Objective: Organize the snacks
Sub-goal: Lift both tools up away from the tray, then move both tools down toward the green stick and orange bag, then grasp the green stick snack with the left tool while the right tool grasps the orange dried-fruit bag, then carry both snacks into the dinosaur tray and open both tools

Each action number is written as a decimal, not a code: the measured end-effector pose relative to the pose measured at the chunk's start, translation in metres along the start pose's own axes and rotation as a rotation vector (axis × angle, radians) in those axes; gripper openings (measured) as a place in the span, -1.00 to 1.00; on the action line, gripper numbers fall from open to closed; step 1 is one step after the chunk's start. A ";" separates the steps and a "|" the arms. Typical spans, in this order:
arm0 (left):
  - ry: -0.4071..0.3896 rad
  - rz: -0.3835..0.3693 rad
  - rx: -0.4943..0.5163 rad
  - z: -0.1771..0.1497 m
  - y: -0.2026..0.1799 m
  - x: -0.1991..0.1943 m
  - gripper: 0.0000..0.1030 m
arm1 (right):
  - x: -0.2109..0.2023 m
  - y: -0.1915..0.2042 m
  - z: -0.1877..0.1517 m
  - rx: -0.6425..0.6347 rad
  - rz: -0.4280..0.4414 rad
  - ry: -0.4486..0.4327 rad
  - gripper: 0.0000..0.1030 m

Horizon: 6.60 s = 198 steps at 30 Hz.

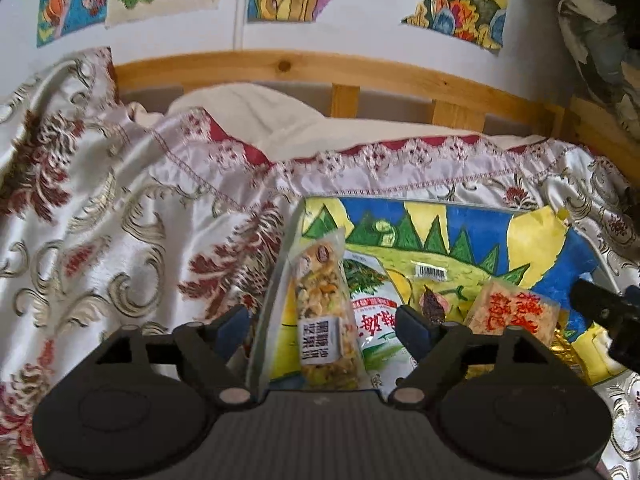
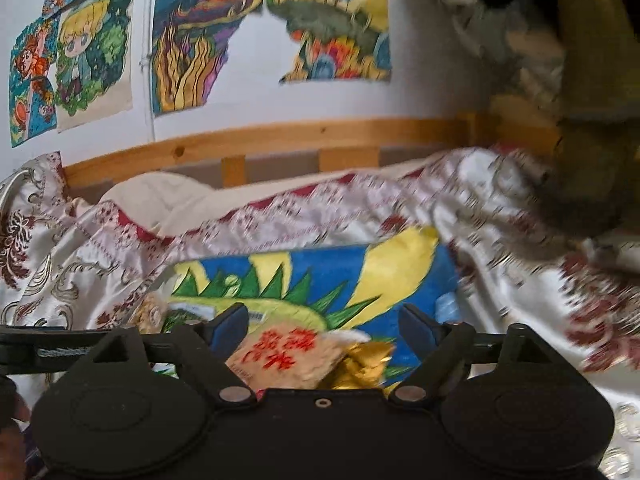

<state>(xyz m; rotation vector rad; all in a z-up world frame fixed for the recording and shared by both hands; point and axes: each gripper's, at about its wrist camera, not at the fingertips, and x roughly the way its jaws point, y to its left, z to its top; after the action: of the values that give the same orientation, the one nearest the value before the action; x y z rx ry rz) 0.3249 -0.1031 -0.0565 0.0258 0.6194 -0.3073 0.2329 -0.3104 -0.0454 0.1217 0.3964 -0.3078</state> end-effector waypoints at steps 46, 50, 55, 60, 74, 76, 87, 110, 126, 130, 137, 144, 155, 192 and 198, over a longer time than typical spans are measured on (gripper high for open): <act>-0.100 0.039 0.158 -0.087 -0.007 -0.255 0.99 | -0.286 -0.029 -0.046 -0.024 0.097 -0.110 0.99; -0.053 0.058 0.138 -0.097 -0.002 -0.259 0.99 | -0.292 -0.027 -0.054 -0.021 0.090 -0.068 0.99; 0.016 0.104 0.137 -0.109 0.002 -0.260 0.99 | -0.294 -0.027 -0.058 -0.016 0.096 -0.038 0.99; 0.042 0.116 0.166 -0.115 -0.001 -0.260 0.99 | -0.289 -0.025 -0.062 -0.018 0.095 0.013 0.99; 0.098 0.132 0.209 -0.117 -0.004 -0.253 0.99 | -0.275 -0.021 -0.066 -0.026 0.086 0.105 0.99; 0.106 0.134 0.205 -0.117 -0.003 -0.252 0.99 | -0.273 -0.021 -0.067 -0.026 0.082 0.114 0.99; 0.148 0.116 0.224 -0.106 -0.001 -0.246 0.99 | -0.267 -0.017 -0.068 -0.044 0.084 0.145 0.99; 0.275 -0.099 0.268 -0.073 0.010 -0.156 0.99 | -0.143 -0.051 -0.047 0.173 0.219 0.498 0.99; 0.391 -0.141 0.363 -0.090 -0.006 -0.110 0.99 | -0.085 -0.035 -0.047 -0.037 0.231 0.505 0.99; 0.371 -0.157 0.433 -0.096 -0.017 -0.106 0.99 | -0.071 -0.023 -0.046 -0.181 0.233 0.456 0.99; 0.311 -0.196 0.483 -0.098 -0.029 -0.097 0.98 | -0.046 -0.008 -0.056 -0.322 0.240 0.426 0.97; 0.281 -0.215 0.577 -0.107 -0.042 -0.092 0.86 | -0.034 0.001 -0.064 -0.358 0.246 0.434 0.92; 0.330 -0.259 0.549 -0.109 -0.041 -0.073 -0.02 | -0.024 0.007 -0.070 -0.358 0.229 0.443 0.72; 0.634 -0.401 0.050 -0.078 -0.012 -0.073 -0.64 | -0.082 0.010 -0.049 -0.427 0.169 0.346 0.37; 0.620 -0.381 -0.002 -0.078 -0.009 -0.086 -0.65 | -0.105 0.002 -0.040 -0.348 0.154 0.303 0.37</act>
<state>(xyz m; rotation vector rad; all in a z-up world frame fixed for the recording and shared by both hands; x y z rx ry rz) 0.2117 -0.0785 -0.0703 0.0002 1.2439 -0.6798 0.1274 -0.2729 -0.0407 -0.1444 0.7311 -0.0642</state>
